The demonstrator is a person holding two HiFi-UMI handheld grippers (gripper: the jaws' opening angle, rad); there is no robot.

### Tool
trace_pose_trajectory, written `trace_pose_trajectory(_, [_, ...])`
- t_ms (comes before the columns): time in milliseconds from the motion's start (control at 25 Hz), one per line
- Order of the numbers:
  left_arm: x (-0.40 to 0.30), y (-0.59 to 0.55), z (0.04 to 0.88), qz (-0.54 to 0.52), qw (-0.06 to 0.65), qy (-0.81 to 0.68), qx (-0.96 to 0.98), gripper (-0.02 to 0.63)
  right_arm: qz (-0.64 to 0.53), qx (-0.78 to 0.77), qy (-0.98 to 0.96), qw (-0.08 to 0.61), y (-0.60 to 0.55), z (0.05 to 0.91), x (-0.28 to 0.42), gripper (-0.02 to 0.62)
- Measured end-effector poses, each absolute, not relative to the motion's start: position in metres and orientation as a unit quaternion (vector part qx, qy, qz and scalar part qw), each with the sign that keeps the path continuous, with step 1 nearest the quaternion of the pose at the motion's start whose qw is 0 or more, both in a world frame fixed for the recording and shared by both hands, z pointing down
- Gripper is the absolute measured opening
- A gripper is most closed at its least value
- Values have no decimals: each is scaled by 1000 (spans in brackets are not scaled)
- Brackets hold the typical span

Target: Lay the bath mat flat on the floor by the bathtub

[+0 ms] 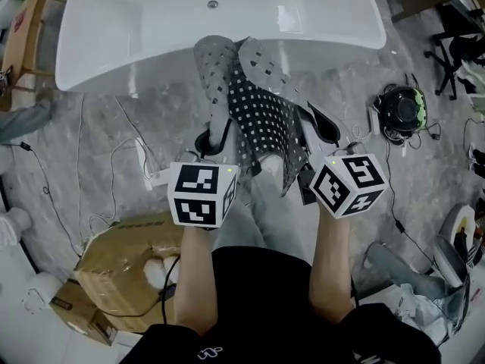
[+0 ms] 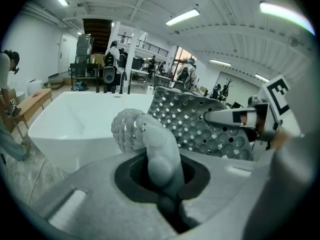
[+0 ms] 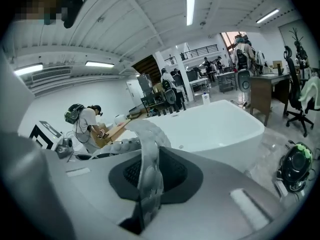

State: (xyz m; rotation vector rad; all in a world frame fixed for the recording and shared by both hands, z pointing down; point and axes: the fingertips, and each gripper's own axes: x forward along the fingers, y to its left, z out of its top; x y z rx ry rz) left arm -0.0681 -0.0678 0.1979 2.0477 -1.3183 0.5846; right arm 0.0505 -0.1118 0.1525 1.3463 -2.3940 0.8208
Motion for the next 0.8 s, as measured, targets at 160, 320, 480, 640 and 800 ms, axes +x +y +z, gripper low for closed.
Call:
trace_pose_trajectory(160, [-79,-66,224,240,336,-497,763,28,306,466,-817,151,-108,182,50,23])
trace_pose_trajectory(320, [-85,-66,249,251,346,-492,758,28,318,463,-812,161,-107,208,45,23])
trace_pose_trajectory(480, [-85,-62,279,261,352,-478,761,28,328,462,-805,175,-105,237,43,23])
trace_pose_trajectory(640, [-87,-62,307,271,361,-472,757,28,337,460,-800,186,-110,264,44,23])
trace_pose_trajectory(800, [-96,-56,342,284,377,-473,744,28,349,462,-791,200,-115,296,46,23])
